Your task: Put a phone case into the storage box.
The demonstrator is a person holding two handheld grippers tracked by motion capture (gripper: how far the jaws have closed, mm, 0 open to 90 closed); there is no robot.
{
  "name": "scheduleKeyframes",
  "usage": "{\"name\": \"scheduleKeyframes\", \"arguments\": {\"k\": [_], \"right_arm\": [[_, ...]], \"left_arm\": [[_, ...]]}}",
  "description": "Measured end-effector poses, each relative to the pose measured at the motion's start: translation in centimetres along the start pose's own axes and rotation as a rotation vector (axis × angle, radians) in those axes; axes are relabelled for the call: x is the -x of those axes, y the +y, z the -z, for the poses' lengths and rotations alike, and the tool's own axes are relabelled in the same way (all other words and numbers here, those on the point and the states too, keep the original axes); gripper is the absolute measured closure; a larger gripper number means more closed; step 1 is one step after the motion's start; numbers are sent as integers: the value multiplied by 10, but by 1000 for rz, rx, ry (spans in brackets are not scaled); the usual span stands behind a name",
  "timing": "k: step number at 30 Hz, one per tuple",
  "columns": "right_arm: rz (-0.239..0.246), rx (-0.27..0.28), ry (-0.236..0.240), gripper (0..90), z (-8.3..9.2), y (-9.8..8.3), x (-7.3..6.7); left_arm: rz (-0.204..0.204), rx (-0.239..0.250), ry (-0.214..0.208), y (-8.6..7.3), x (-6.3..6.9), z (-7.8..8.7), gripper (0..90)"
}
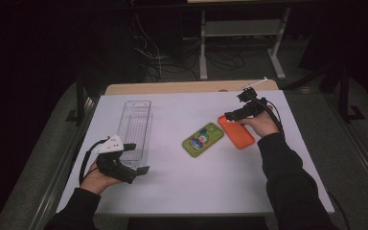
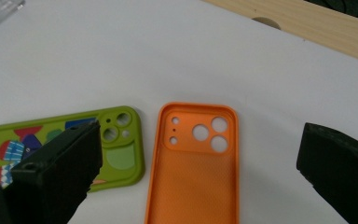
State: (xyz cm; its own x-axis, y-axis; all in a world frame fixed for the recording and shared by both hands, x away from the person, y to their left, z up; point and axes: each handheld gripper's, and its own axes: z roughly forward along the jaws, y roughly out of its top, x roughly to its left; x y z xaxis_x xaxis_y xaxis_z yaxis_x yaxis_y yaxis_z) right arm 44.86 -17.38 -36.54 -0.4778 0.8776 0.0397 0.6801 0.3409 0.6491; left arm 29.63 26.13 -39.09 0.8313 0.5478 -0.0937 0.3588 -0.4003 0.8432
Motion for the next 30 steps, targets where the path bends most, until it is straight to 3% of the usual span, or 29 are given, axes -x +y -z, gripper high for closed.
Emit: {"name": "scheduleKeyframes", "arguments": {"k": [20,30], "right_arm": [[-17,-108,-7,0,-24,-31,-1],[-25,-148,28,0,-41,-39,-2]], "left_arm": [[-2,-6,1,0,0,0,0],[-7,-9,0,0,0,1,0]]}}
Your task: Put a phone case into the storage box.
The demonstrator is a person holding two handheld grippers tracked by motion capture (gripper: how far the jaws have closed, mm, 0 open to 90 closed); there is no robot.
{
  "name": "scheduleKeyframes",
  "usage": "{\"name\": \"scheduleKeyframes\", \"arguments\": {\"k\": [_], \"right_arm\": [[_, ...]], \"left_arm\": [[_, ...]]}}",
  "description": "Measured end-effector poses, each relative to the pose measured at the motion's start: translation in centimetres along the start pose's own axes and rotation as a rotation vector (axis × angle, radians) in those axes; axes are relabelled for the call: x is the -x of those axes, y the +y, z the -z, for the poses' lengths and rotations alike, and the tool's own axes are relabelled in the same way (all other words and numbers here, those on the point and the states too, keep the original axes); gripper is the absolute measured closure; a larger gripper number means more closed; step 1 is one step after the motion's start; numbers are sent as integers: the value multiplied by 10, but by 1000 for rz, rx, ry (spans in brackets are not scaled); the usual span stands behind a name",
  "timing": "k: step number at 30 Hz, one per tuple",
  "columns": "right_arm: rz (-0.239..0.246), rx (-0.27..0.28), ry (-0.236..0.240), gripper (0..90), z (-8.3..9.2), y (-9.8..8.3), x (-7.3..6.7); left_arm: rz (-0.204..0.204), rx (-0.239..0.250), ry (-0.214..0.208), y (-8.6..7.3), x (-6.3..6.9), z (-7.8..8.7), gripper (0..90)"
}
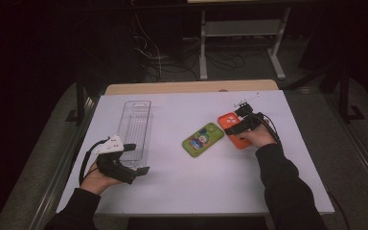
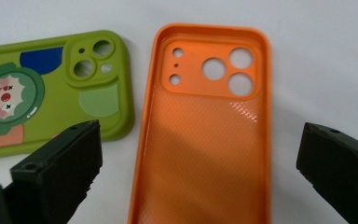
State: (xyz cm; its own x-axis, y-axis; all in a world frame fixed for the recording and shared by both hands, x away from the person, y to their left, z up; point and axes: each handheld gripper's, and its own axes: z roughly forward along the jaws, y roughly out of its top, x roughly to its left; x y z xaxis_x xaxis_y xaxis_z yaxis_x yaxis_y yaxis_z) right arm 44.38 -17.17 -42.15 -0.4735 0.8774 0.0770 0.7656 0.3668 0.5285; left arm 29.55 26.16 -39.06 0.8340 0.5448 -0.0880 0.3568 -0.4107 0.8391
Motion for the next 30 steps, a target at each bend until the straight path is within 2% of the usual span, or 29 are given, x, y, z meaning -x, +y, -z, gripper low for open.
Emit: {"name": "scheduleKeyframes", "arguments": {"k": [3,9,16,17,22,30], "right_arm": [[20,-22,2,0,-8,-2,-1],[10,-62,-14,5,-15,-4,-1],[30,-74,-22,30,-19,-6,0],[22,-80,-20,42,-20,-7,-1],[41,-72,-25,59,-20,-8,-1],[36,-77,-27,106,-19,-7,-1]], "left_arm": [[6,5,0,0,0,0,0],[6,6,-1,0,0,0,0],[5,5,0,0,0,0,0],[6,5,0,0,0,0,0],[3,3,0,-1,0,0,0],[2,4,1,0,0,0,0]]}}
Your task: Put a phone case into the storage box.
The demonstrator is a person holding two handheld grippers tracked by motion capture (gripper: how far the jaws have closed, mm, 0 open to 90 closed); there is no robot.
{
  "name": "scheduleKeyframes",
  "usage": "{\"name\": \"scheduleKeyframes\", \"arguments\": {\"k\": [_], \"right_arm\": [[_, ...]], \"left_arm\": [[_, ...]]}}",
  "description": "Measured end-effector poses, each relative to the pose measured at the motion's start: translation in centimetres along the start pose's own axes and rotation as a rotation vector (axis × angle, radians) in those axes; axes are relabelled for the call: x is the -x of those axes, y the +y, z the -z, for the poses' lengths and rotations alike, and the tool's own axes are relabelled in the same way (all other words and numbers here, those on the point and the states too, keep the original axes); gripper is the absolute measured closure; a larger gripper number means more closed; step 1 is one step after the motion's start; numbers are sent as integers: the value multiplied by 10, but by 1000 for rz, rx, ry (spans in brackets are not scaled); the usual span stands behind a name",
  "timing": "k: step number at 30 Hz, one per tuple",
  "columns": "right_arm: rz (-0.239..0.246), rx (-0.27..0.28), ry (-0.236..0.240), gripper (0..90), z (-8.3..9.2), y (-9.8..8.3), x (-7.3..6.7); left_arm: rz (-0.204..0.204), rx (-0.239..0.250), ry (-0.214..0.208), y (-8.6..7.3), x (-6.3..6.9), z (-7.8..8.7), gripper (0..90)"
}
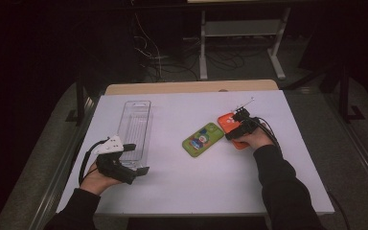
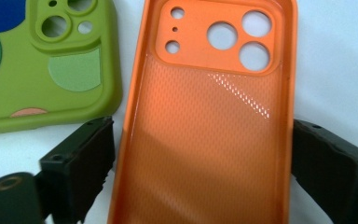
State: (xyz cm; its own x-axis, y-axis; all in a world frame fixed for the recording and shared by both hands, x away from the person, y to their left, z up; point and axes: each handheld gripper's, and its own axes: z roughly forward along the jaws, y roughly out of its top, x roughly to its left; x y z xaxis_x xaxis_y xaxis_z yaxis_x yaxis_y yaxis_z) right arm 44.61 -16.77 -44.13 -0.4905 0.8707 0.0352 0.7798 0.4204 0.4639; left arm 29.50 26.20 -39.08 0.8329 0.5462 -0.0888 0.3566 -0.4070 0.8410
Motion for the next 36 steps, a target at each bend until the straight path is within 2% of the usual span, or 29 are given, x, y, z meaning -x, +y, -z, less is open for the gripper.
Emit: {"name": "scheduleKeyframes", "arguments": {"k": [14,18,19,25,26,28,31,33,36], "right_arm": [[-24,-7,-7,145,2,0,0],[-12,-7,-16,148,4,1,-1],[-24,2,2,148,7,1,1],[-23,36,6,148,19,3,4],[-17,40,14,148,22,2,5],[-9,44,24,147,26,2,6],[3,39,35,147,33,2,6],[31,45,43,147,37,1,6],[54,49,58,147,42,-1,5]], "left_arm": [[2,1,1,-1,0,1,0],[4,2,1,0,-1,0,0],[8,1,1,0,0,0,0],[-2,4,0,2,-1,-1,0],[6,8,0,2,-1,-1,0],[-7,-7,-5,5,-3,1,0],[7,8,-24,9,-5,-2,0],[12,13,-40,14,-5,-4,0],[-7,15,-63,22,-5,-7,0]]}}
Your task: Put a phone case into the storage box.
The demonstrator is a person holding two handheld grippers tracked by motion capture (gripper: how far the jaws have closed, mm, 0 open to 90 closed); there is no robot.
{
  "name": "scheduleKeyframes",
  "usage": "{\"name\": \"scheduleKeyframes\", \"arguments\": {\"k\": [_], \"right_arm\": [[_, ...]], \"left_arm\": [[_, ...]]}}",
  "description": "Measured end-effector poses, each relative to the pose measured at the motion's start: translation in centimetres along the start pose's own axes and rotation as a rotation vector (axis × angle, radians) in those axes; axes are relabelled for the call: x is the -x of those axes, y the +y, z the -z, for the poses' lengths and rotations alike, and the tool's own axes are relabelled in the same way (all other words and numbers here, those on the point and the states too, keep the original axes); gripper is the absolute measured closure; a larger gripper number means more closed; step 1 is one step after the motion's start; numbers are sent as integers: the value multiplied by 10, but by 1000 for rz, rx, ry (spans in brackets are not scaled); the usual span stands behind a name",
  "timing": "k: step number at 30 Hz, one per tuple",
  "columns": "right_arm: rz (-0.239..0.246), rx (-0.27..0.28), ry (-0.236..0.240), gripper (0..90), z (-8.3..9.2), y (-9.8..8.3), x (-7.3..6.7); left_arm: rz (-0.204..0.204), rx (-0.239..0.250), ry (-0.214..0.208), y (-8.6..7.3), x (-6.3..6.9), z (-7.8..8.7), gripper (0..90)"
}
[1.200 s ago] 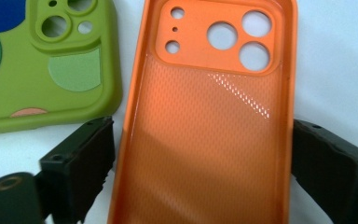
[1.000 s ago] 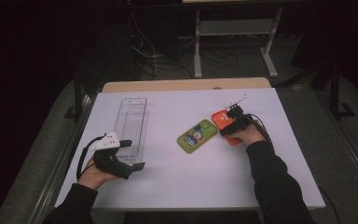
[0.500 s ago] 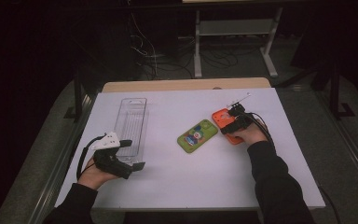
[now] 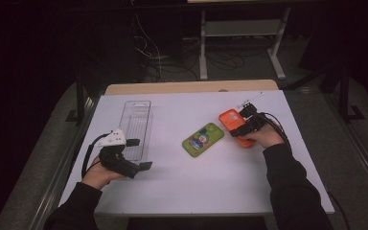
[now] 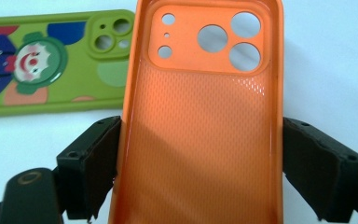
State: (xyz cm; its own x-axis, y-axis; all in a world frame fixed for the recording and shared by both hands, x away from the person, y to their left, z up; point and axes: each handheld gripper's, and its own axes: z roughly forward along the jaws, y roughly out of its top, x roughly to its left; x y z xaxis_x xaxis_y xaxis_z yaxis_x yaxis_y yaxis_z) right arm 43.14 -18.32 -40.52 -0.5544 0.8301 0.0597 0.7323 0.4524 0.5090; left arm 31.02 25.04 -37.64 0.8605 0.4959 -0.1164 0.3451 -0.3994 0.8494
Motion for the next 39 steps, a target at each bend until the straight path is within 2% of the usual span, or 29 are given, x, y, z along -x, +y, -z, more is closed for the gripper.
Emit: {"name": "scheduleKeyframes", "arguments": {"k": [1,2,3,4,5,8,12,13,15,20,27,29,32,34,36,39], "right_arm": [[11,2,5,147,1,0,0],[24,-2,17,146,2,-1,-2],[43,-3,27,147,4,-1,-5],[43,-3,27,147,4,-1,-5],[72,-7,39,146,7,-1,-7],[92,-2,47,146,10,0,-10],[124,8,81,146,16,1,-16],[146,10,87,146,18,0,-20],[153,8,89,146,19,0,-21],[215,17,122,146,25,0,-28],[269,14,171,146,29,-3,-38],[317,8,177,146,28,-4,-41],[369,11,212,145,27,-5,-47],[421,1,248,145,25,-6,-55],[434,-2,257,145,25,-6,-56],[492,-3,300,145,23,-6,-68]], "left_arm": [[3,18,-9,3,0,-3,0],[-3,14,-13,5,0,-5,0],[12,14,-19,8,1,-7,0],[6,13,-24,10,0,-9,0],[-2,13,-34,15,-1,-14,0],[-21,7,-41,21,-2,-18,0],[-38,1,-79,35,-3,-30,0],[-44,-3,-87,38,-3,-32,0],[-42,-1,-100,43,-3,-38,0],[-72,-4,-127,55,-4,-50,0],[-115,-1,-163,70,-2,-69,0],[-132,-11,-169,73,-3,-73,0],[-148,-11,-181,77,-2,-80,0],[-180,-25,-186,77,0,-83,0],[-186,-31,-205,76,1,-85,0],[-213,-65,-223,73,5,-89,0]]}}
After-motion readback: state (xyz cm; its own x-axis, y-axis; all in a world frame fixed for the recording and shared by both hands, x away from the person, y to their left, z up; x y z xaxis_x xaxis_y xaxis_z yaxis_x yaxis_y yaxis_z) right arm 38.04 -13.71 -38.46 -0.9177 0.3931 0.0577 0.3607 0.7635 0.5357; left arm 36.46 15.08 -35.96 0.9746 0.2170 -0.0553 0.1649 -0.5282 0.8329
